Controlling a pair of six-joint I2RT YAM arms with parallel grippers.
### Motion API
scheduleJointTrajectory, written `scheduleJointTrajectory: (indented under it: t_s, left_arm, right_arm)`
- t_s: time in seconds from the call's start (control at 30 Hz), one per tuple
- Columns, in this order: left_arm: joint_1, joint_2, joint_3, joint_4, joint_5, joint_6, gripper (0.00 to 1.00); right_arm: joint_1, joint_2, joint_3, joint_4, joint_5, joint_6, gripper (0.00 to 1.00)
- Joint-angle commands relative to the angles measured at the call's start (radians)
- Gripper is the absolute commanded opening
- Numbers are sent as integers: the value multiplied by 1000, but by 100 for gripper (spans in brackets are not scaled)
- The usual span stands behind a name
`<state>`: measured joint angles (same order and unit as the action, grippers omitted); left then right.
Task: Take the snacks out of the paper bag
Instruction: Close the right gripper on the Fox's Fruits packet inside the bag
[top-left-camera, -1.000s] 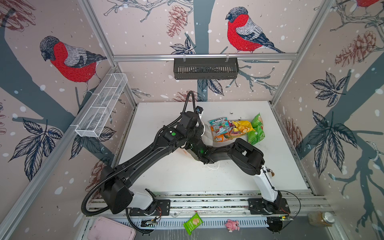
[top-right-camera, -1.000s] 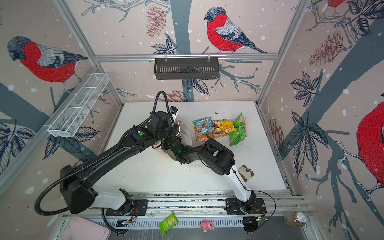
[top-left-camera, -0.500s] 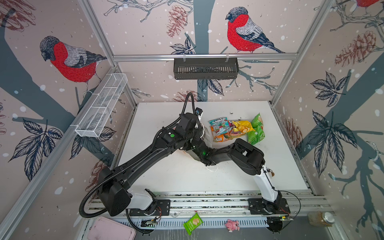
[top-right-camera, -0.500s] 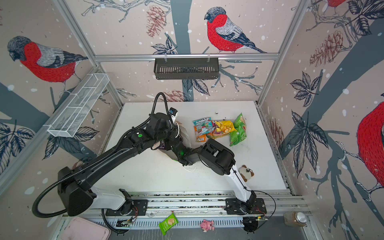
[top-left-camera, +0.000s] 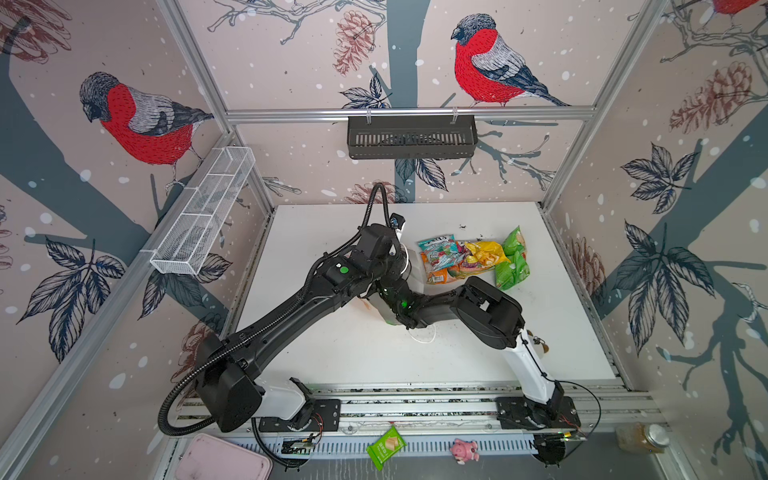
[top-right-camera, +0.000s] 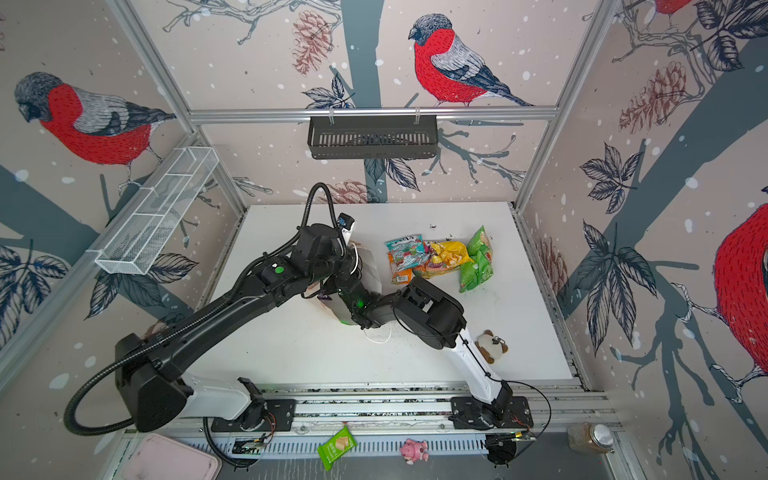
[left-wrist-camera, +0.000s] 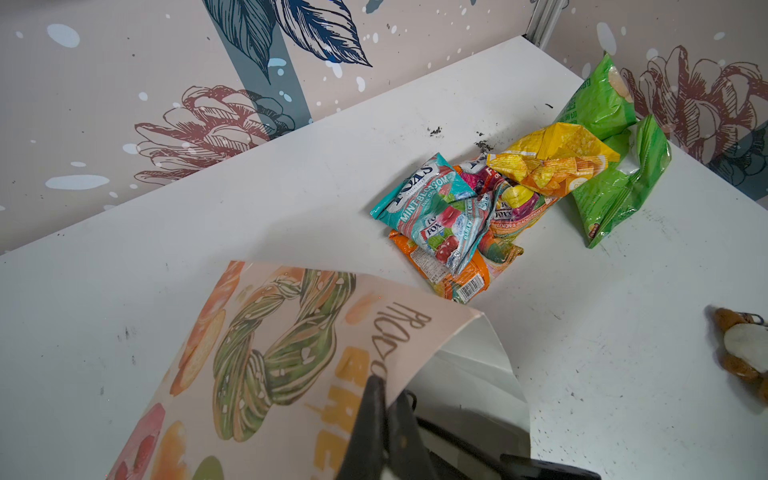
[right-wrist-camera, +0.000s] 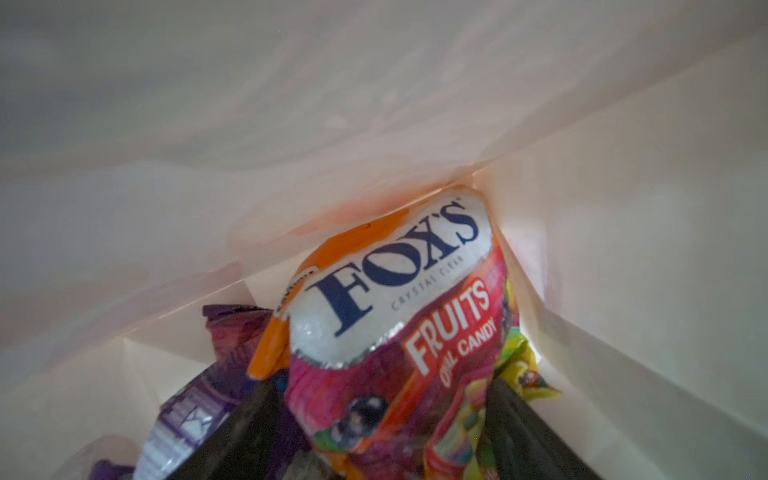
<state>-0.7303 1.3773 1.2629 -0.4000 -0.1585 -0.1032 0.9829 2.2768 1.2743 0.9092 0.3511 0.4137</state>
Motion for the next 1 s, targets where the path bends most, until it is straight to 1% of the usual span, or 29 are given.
scheduleJointTrajectory:
  t_s: [0.0, 0.03, 0.1, 0.17, 0.27, 0.33, 0.4, 0.47, 0.57, 0.73, 0.87, 0.97]
  left_arm:
    - [-1, -7, 0, 17, 83, -16, 0]
    - [-1, -7, 1, 17, 88, -15, 0]
    - [-2, -9, 2, 17, 96, -15, 0]
    - [-1, -11, 5, 15, 102, -13, 0]
    - [-1, -18, 2, 11, 98, -13, 0]
    - [-3, -20, -3, 6, 87, -11, 0]
    - [-1, -20, -8, 4, 78, -9, 0]
    - [-2, -21, -14, 5, 72, -9, 0]
    - [0, -21, -15, 5, 50, -10, 0]
    - [0, -13, -10, 0, 3, -13, 0]
    - [2, -6, -8, -5, -49, -27, 0]
    - [4, -6, -12, 5, -56, -33, 0]
  right_arm:
    - [-1, 19, 56, -36, 44, -1, 79]
    - [0, 30, 75, -55, 56, 2, 79]
    - [-1, 49, 108, -79, 70, 0, 74]
    - [-3, 71, 149, -125, 85, 13, 72]
    - [-9, 91, 193, -188, 80, 32, 61]
    - [-9, 87, 183, -173, 69, 35, 49]
    - [-10, 81, 169, -152, 62, 27, 42]
    - [-8, 75, 159, -143, 66, 22, 41]
    - [-7, 60, 135, -122, 63, 16, 33]
    - [-5, 31, 93, -77, 58, 4, 29]
    - [-2, -1, 45, -26, 53, -9, 19]
    - [4, -23, 16, 6, 64, -28, 18]
